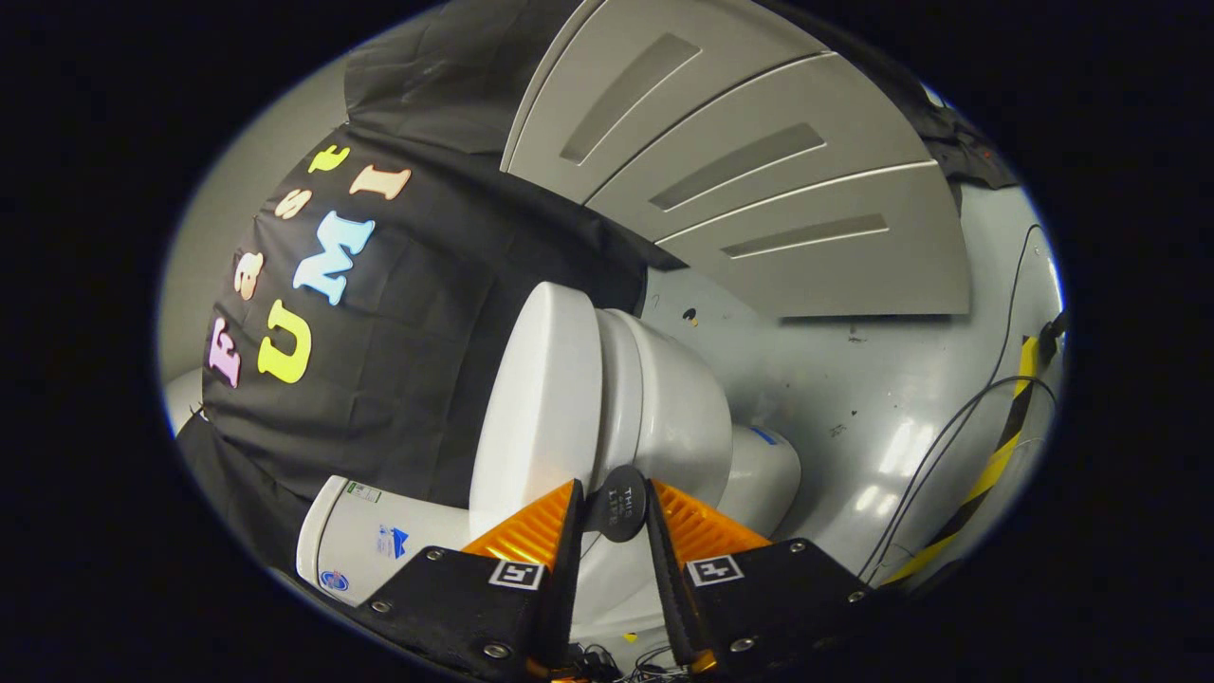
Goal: Open the toilet lid.
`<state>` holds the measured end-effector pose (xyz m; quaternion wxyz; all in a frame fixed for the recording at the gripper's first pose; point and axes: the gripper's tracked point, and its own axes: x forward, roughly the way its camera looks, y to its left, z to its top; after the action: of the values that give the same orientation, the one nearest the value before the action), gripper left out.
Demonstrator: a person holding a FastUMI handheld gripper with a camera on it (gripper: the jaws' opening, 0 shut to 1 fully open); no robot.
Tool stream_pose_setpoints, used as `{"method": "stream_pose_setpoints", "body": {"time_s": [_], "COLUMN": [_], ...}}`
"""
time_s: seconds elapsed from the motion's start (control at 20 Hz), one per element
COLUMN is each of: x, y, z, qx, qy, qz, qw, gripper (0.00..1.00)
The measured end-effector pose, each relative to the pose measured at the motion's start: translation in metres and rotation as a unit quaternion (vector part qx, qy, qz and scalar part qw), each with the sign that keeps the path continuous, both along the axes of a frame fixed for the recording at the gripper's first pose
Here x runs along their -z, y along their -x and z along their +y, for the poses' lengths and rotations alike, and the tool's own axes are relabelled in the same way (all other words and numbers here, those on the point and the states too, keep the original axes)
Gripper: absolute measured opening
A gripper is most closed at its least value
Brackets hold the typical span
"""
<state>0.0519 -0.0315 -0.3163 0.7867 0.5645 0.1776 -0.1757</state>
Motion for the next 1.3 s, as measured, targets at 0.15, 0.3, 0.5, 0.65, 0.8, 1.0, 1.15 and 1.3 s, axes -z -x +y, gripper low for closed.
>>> {"method": "stream_pose_setpoints", "body": {"time_s": [0.15,0.3,0.5,0.65,0.8,1.0,1.15,1.3], "x": [0.007,0.005,-0.003,-0.006,-0.01,-0.028,-0.055,-0.096], "y": [0.001,0.0,0.001,-0.003,-0.001,-0.002,-0.008,-0.012], "z": [-0.002,0.001,0.0,0.006,0.004,0.005,0.006,0.008], "qx": [0.01,0.01,0.02,0.001,-0.009,-0.015,-0.036,-0.05], "qy": [-0.018,-0.017,-0.05,-0.026,-0.014,-0.005,0.041,0.069], "qz": [0.003,0.002,-0.009,0.007,0.023,0.023,0.02,-0.004], "qw": [1.0,1.0,0.999,1.0,1.0,1.0,0.998,0.996], "gripper": [0.24,0.14,0.0,0.0,0.0,0.0,0.0,0.0]}}
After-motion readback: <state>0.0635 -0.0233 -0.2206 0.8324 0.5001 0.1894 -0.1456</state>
